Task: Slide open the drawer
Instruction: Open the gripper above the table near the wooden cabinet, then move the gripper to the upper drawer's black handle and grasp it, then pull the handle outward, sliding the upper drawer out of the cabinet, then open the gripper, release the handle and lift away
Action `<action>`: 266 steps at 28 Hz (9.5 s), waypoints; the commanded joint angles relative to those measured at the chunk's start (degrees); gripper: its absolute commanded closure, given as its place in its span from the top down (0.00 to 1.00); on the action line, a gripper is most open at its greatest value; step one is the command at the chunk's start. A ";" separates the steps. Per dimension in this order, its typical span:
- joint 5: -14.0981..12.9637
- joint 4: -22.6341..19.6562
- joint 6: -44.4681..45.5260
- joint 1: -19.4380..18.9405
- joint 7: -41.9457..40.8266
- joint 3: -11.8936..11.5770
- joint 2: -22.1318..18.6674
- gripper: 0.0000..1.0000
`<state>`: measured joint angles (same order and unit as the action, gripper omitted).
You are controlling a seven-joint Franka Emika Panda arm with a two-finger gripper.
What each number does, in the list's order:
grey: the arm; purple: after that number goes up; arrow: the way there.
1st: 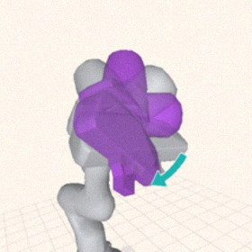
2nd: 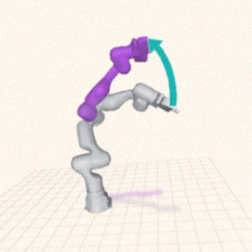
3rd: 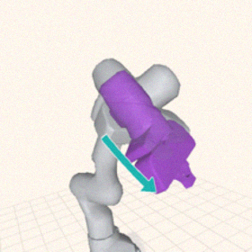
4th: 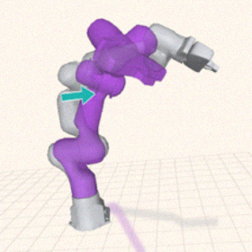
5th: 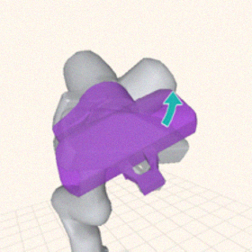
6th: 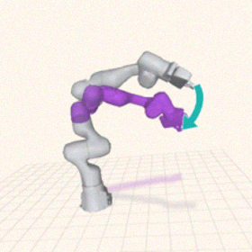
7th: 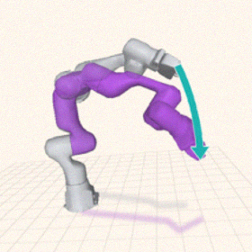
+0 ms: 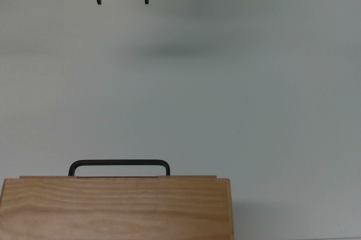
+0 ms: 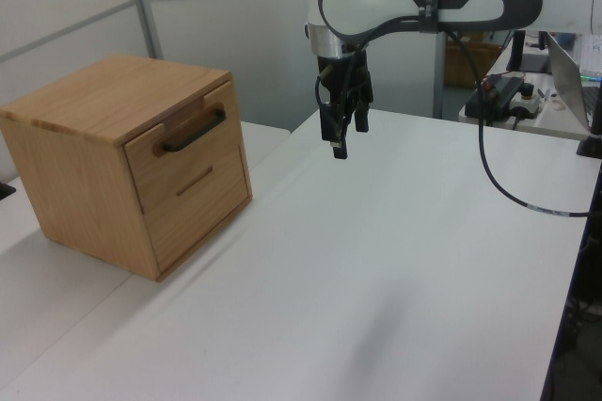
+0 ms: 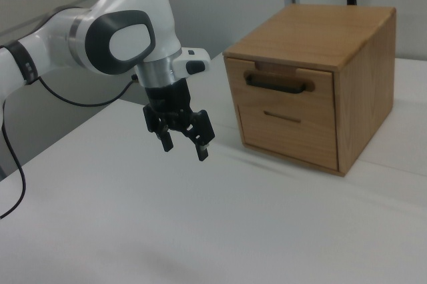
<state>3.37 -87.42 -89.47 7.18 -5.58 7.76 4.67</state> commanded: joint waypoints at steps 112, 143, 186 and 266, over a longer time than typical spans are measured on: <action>0.24 -6.79 -80.86 -2.08 95.23 -0.11 17.31 0.00; 0.15 -27.10 -65.05 -0.76 95.49 -0.55 -0.19 0.00; -1.96 -15.42 -17.40 -0.41 95.58 -0.64 -9.51 0.23; 0.41 -9.61 -4.65 -0.32 8.04 -0.55 -5.03 1.00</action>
<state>4.05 -98.84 -94.36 6.71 3.28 7.30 -1.27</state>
